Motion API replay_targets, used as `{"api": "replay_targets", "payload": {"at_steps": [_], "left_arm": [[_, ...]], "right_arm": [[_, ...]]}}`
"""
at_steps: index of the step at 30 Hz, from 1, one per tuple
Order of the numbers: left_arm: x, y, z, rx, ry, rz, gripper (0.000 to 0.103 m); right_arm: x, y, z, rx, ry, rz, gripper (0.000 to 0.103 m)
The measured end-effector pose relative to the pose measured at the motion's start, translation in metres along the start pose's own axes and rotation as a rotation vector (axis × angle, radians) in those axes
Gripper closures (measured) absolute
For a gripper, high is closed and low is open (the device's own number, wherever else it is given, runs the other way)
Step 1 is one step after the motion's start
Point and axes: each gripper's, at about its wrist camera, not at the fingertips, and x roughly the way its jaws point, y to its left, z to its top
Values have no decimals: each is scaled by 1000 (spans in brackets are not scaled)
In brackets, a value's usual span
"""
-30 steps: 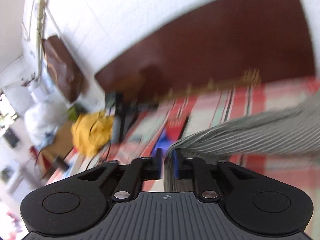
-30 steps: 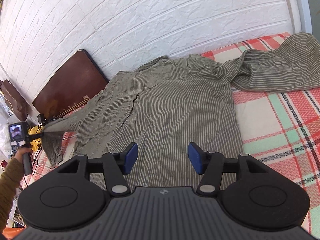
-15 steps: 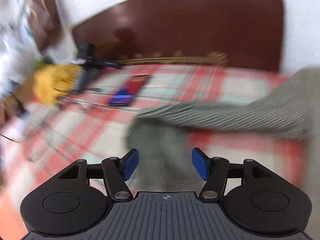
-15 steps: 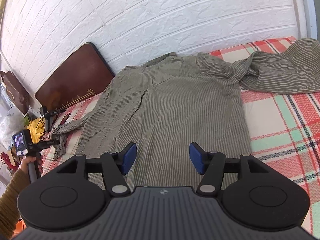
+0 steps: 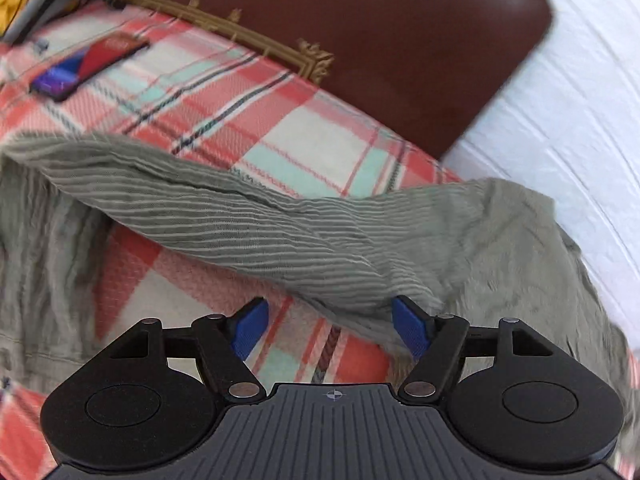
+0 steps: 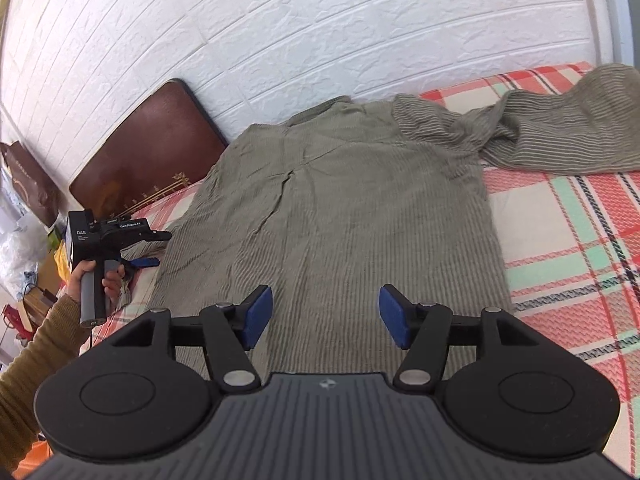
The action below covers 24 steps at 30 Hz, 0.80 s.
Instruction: Fold clothes
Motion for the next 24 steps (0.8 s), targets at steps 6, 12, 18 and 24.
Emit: {"api": "replay_targets", "payload": {"at_steps": [6,12,18,24], "left_arm": [[-4,-7,20,10,-99,5,100],[0,0,24,48,-123,89,100],[-6,20,9,82,-56,102,47],[-62,12,13,175,-82,0,43]], "right_arm": [[7,-11,0,25,12,-16,39],[12,-20,2,32,22,-22,39],[7,-32,16,-1,6,-78,39],[6,-39,68,-78,-48,-128,39]]}}
